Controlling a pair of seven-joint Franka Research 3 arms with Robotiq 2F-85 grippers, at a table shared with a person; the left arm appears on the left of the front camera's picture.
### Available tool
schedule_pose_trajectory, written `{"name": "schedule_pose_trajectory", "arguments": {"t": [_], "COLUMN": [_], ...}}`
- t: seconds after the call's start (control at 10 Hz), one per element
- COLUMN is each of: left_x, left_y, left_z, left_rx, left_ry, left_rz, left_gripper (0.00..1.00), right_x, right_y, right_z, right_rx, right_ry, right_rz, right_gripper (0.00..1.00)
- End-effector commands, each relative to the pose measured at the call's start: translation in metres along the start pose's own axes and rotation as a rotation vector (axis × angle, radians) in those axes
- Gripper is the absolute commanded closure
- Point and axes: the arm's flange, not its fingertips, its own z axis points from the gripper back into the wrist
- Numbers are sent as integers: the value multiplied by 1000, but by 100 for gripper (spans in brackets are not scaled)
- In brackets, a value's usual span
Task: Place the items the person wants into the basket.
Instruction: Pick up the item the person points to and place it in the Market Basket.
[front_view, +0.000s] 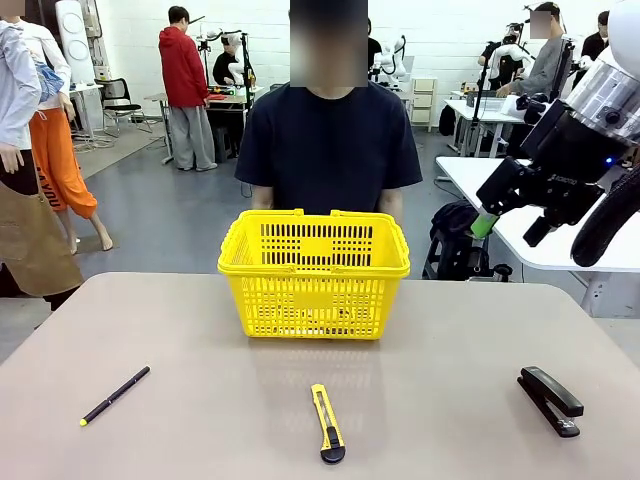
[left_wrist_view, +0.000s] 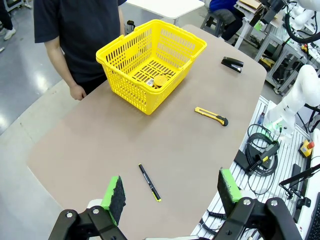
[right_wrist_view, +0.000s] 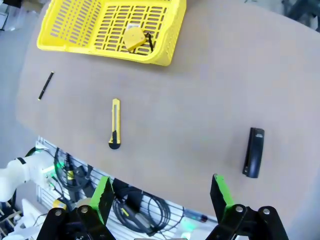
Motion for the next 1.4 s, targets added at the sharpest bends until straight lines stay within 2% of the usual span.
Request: {"name": "schedule_pose_trajectory", "arguments": {"t": [0.0,1.3], "left_x": [0,0], "left_y": [-1,-1], "left_z": [0,0], "left_rx": [-11,-11], "left_ry": [-5,-5], "left_rz": [-5,-5], "left_gripper": [4,4], "right_x": [-1,-1], "right_y": [1,1], "right_z": [1,1], "right_rx": [-7,-7], "right_ry": [0,0], "right_rz": [12,12], "right_gripper": [0,0]}}
